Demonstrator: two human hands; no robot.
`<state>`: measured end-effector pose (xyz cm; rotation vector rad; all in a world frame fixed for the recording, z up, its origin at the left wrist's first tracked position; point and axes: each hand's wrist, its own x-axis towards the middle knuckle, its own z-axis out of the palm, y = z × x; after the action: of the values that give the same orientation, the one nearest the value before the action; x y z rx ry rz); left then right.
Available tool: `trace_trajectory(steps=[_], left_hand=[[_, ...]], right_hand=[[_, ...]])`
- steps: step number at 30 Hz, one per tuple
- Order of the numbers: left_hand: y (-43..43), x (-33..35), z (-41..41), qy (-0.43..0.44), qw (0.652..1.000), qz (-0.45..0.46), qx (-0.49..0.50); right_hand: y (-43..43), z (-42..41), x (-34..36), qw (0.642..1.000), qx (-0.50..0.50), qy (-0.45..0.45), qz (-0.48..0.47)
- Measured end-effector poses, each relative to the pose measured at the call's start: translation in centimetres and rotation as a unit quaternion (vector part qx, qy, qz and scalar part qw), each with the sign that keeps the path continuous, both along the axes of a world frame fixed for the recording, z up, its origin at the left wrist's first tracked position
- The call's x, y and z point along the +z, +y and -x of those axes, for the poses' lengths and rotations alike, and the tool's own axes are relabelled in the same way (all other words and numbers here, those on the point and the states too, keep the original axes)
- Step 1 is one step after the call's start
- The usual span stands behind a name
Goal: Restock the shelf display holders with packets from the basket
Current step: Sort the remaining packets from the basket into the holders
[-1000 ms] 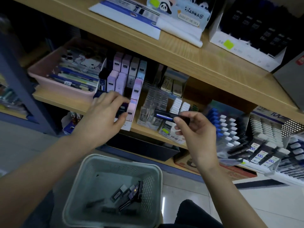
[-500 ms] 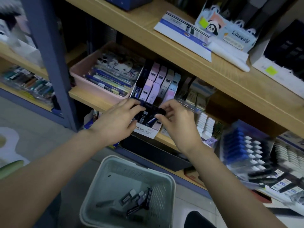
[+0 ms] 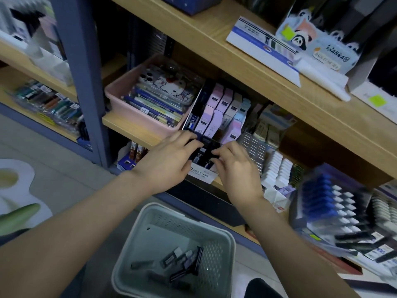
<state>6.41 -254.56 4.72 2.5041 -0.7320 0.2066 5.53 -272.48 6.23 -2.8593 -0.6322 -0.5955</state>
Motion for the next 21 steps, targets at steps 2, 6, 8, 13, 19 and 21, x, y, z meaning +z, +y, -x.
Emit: trace_trajectory(steps=[2,6,8,13,19,21], left_hand=[[0.0,0.0,0.1,0.000,1.000,-0.003,0.001],[0.1,-0.3,1.0,-0.047,0.999,-0.016,0.016],[0.2,-0.6,2.0,-0.083,0.996,0.005,0.029],[0.2,-4.4,5.7,-0.041,0.998,-0.020,0.032],[2.2,-12.6,10.3,0.116,0.985,-0.030,0.127],[2.6,-15.3,11.8,0.181,0.969,-0.004,0.169]], right_hand=[[-0.2,0.2,-0.2,0.999,0.005,-0.028,0.018],[-0.6,1.5,-0.5,0.998,-0.021,-0.042,0.043],[-0.9,2.8,-1.2,0.999,-0.007,-0.041,0.006],[-1.9,6.8,-6.4,0.997,0.065,0.043,-0.006],[-3.1,9.9,-15.2,0.901,0.050,0.429,0.050],[-3.3,10.4,-18.8,0.871,0.015,0.489,0.046]])
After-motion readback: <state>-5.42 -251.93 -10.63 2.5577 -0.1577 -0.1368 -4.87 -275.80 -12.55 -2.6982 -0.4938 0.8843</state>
